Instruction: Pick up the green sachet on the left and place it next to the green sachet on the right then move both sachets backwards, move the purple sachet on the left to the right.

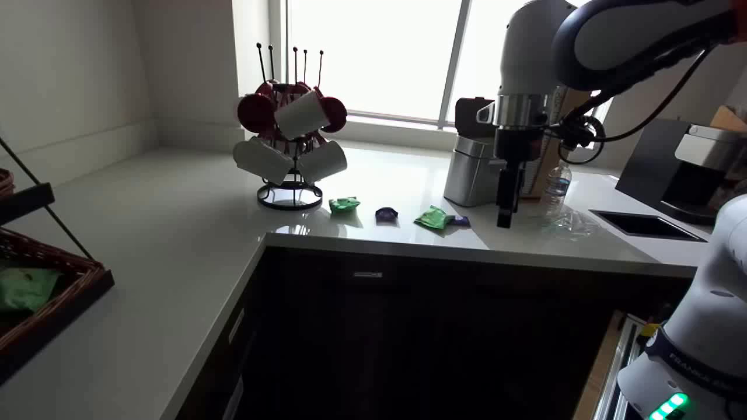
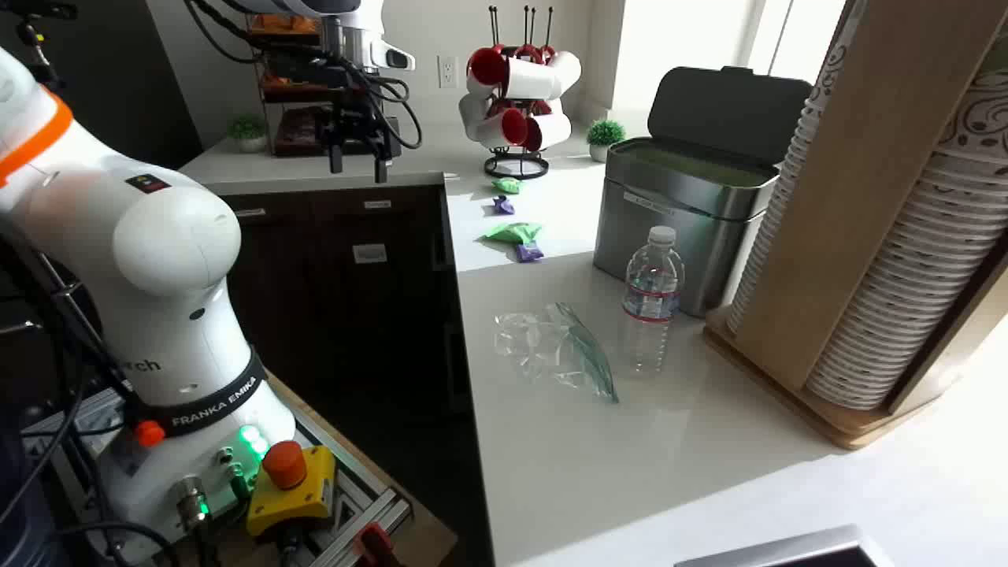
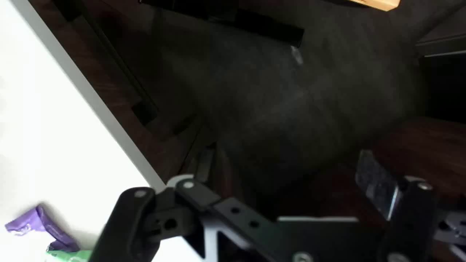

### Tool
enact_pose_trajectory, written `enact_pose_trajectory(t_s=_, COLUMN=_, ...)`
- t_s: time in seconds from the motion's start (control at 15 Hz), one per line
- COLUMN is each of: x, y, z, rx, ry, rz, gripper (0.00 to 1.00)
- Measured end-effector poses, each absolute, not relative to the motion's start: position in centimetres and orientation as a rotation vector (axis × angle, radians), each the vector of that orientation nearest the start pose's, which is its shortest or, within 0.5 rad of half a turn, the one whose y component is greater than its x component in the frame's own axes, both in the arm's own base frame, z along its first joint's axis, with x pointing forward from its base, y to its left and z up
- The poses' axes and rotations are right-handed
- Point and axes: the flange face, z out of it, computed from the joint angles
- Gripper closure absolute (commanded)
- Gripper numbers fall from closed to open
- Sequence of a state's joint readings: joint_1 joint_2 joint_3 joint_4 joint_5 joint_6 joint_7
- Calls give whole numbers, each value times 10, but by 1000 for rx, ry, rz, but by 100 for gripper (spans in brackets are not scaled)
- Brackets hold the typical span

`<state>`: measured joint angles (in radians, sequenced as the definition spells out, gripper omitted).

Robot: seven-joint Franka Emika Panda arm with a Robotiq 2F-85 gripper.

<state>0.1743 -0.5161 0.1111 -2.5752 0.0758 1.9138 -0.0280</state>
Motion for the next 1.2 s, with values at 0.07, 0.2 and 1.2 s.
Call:
enact_pose_trajectory(t_s=0.07, x=349, y=108, z=421, rx=-3109, ry=-413, rz=233, gripper=0)
enact_pose_trajectory(t_s=0.2, x=349, y=108, z=421, rx=-3109, ry=-413, rz=233, gripper=0)
enact_pose_trajectory(t_s=1.2, x=443, y=-9, z=412, rx=-3074, ry=244, rz=19, gripper=0)
